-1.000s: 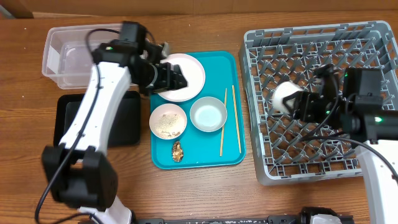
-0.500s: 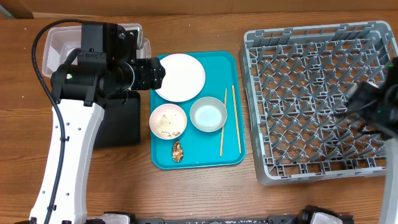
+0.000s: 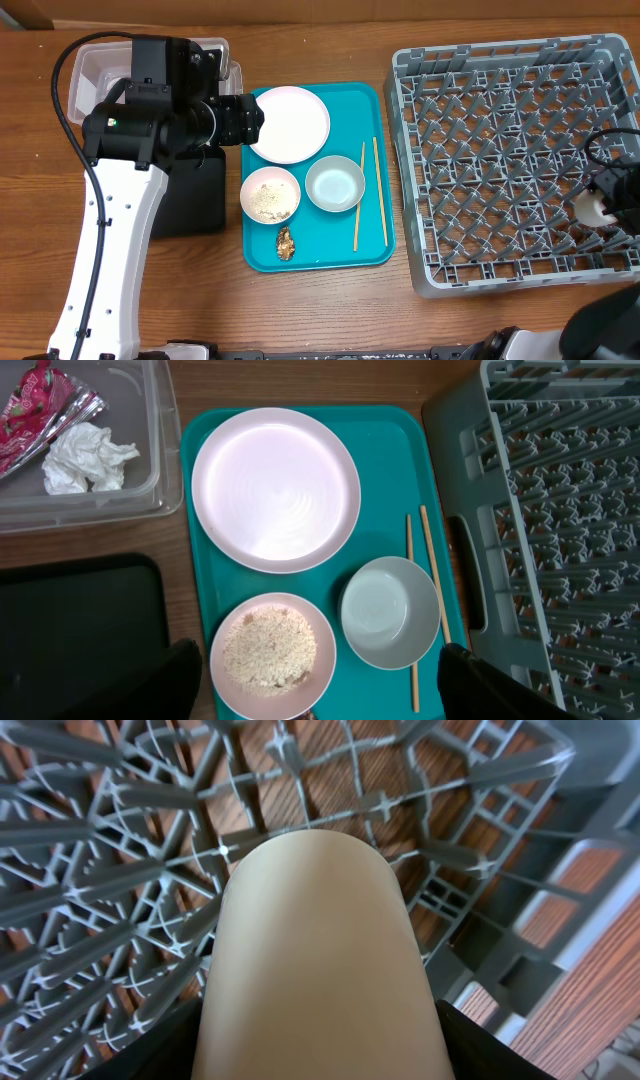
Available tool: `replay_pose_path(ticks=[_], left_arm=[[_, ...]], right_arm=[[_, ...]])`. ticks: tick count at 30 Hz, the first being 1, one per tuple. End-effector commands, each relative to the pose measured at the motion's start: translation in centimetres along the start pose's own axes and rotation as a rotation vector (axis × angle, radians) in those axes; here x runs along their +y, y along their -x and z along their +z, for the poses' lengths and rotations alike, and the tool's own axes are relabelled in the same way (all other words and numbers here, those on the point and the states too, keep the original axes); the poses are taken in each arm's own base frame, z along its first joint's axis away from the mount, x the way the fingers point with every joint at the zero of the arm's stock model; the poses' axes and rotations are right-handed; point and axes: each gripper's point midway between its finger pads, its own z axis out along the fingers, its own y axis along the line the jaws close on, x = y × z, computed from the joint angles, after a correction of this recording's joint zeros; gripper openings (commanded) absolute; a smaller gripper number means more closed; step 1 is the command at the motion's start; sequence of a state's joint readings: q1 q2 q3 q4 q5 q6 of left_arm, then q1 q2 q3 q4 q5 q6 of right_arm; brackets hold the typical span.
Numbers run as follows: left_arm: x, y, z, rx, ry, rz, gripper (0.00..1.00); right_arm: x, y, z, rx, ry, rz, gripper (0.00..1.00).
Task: Sort waste into correct bins and load items into the dishwasher
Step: 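Place the white cup upside down in the rack's right side with the right gripper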
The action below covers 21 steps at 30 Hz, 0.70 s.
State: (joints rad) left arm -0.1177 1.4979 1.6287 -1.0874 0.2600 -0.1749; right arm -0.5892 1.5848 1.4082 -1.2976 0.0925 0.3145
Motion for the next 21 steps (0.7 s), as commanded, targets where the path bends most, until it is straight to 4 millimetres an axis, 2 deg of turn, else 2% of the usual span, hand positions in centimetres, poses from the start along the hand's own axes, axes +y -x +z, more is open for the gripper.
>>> replay_pose_path(ticks=[1,8,10,13,15,16,21], left_arm=[[0.0,0.3,-0.3,-0.010,0.006,0.028,0.78],[0.0,0.3,-0.3,-0.009,0.006,0.028,0.78],[0.0,0.3,-0.2,-0.009,0.006,0.028,0.77],[0.0,0.3,-0.2,-0.009,0.007,0.027,0.77],[0.0,0.3,-0.3,-0.009,0.007,0.028,0.77],[0.0,0.3,-0.2,-0.009,0.007,0.028,0.77],[0.0,0.2,-0.2,-0.007,0.007,0.027,0.78]], right_arm=[[0.3,0.4,0.9,0.026,0.001,0.008,0.04],[0.3,0.1,3.6,0.100,-0.036,0.002,0.06],[0.3,-0.1,4.0,0.118,-0.043,0.001,0.23],[0.3,-0.2,4.3,0.127,-0.047,0.001,0.41],[0.3,-0.2,4.3,0.126,-0.047,0.001,0.79],[0.3,-0.2,4.3,0.127,-0.047,0.001,0.84],[0.3,-0.2,4.3,0.127,-0.047,0.001,0.95]])
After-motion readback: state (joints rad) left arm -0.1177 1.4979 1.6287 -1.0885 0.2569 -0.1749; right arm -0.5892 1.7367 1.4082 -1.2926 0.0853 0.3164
